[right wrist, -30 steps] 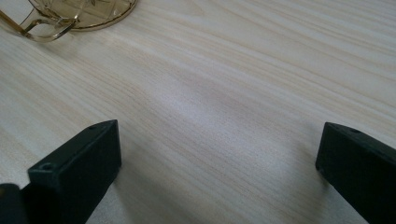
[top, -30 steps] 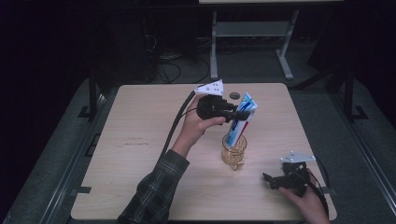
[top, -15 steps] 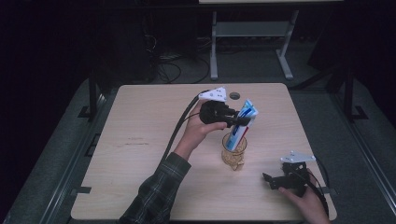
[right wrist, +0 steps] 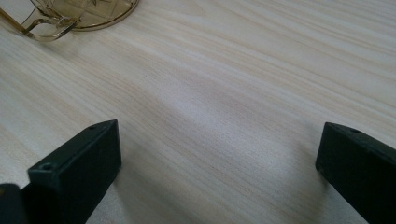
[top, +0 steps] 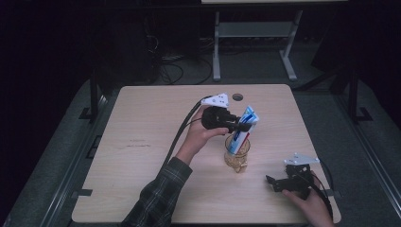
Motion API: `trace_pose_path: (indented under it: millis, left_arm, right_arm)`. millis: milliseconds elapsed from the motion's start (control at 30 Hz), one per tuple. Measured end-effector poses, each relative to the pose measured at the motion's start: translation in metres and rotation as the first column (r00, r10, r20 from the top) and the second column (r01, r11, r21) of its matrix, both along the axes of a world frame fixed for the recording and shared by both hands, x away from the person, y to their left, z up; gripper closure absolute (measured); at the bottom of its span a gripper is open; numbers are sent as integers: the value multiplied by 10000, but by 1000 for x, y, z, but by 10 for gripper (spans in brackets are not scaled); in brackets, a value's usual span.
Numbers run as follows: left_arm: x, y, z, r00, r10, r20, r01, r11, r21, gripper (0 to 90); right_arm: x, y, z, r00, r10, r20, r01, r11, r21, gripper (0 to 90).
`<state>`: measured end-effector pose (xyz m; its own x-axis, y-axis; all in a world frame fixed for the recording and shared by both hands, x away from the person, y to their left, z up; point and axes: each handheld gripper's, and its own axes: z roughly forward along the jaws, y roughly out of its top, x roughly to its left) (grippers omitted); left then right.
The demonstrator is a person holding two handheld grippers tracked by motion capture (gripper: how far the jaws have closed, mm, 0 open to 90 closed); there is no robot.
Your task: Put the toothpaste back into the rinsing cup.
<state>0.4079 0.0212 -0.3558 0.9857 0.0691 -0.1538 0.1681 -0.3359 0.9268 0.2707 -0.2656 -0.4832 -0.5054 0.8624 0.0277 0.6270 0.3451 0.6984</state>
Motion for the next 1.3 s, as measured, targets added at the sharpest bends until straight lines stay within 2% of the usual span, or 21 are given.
trace_pose_path:
  millis: [800, 1200, 1267, 1300]
  left_arm:
    - [0, -4, -21, 9999, 74, -121, -69, 9992, 391, 720]
    - [-1, -6, -25, 9998, 191, -69, -189, 9994, 294, 708]
    - [-1, -7, -25, 9996, 280, -63, -279, 9995, 158, 670]
    - [-1, -7, -24, 9995, 317, 9, -317, 9993, 218, 666]
  right_arm:
    - [0, 0, 0, 10000, 28, 16, -28, 10000, -5, 0]
    - [0, 0, 0, 10000, 21, -2, -21, 10000, 4, 0]
    - [0, 0, 0, 10000, 29, 15, -29, 10000, -8, 0]
    - [0, 0, 0, 10000, 29, 12, -29, 10000, -5, 0]
